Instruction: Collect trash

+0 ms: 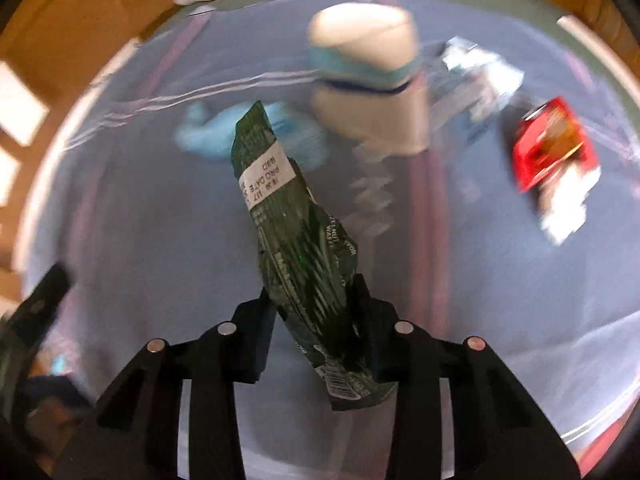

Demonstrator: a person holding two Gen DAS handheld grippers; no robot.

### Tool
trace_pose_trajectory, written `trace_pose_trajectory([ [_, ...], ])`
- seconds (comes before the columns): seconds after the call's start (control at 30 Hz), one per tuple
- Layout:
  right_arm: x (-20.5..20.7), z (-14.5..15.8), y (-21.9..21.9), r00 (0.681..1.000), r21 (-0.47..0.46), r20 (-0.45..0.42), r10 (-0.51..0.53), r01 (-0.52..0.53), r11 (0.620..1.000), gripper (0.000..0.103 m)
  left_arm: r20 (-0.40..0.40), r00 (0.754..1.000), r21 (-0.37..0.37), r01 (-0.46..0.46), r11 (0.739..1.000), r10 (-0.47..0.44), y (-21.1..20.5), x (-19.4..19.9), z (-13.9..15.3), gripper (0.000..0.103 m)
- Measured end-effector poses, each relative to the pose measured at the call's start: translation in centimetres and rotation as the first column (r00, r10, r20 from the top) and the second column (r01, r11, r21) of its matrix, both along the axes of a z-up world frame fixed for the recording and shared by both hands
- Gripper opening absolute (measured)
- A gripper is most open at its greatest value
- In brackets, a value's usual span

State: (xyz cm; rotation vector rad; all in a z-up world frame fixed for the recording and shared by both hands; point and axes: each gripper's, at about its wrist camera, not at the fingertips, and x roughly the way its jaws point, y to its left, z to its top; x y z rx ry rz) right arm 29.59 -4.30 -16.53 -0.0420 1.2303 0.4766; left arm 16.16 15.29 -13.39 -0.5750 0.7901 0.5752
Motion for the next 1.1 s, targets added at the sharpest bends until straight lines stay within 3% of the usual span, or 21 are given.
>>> trace_pose_trajectory([
  [0.1, -2.0, 0.5, 0.9, 0.996, 0.113, -0.075, 0.046, -0.037, 0.993, 0.044, 0.012, 1.000, -0.006, -0.023, 1.000, 0.023, 0.2, -0.4, 0.1, 0.096],
  [0.17, -2.4, 0.9, 0.8, 0.994, 0.176, -0.097, 0.045, -0.028, 0.984, 0.058, 0.014, 0.999, -0.016, -0.034, 0.999, 0.034, 0.4, -0.5, 0.0, 0.096],
  [0.27, -3.0, 1.6, -0.1, 0.994, 0.229, -0.104, -0.019, 0.043, 0.973, 0.065, 0.005, 0.999, -0.031, -0.038, 0.999, 0.038, 0.5, -0.5, -0.2, 0.097],
  [0.37, -2.7, 1.9, -1.9, 0.986, 0.271, -0.117, -0.116, 0.144, 0.952, 0.066, -0.002, 0.999, -0.035, -0.033, 0.999, 0.033, 0.5, -0.3, -0.3, 0.097],
  [0.6, -5.0, 1.1, -5.8, 0.930, 0.185, -0.188, -0.315, 0.349, 0.919, 0.066, -0.014, 1.000, -0.025, -0.006, 1.000, 0.006, -0.1, 0.1, -0.4, 0.097],
  [0.83, -7.0, 0.8, -7.9, 0.905, 0.159, -0.189, -0.380, 0.410, 0.898, 0.066, -0.006, 1.000, -0.024, -0.007, 1.000, 0.007, -0.2, 0.1, -0.3, 0.097],
  [1.1, -7.6, 0.7, -8.5, 0.910, 0.132, -0.148, -0.387, 0.406, 0.904, 0.066, -0.003, 1.000, -0.014, 0.014, 1.000, -0.014, -0.7, 0.1, -0.1, 0.097],
])
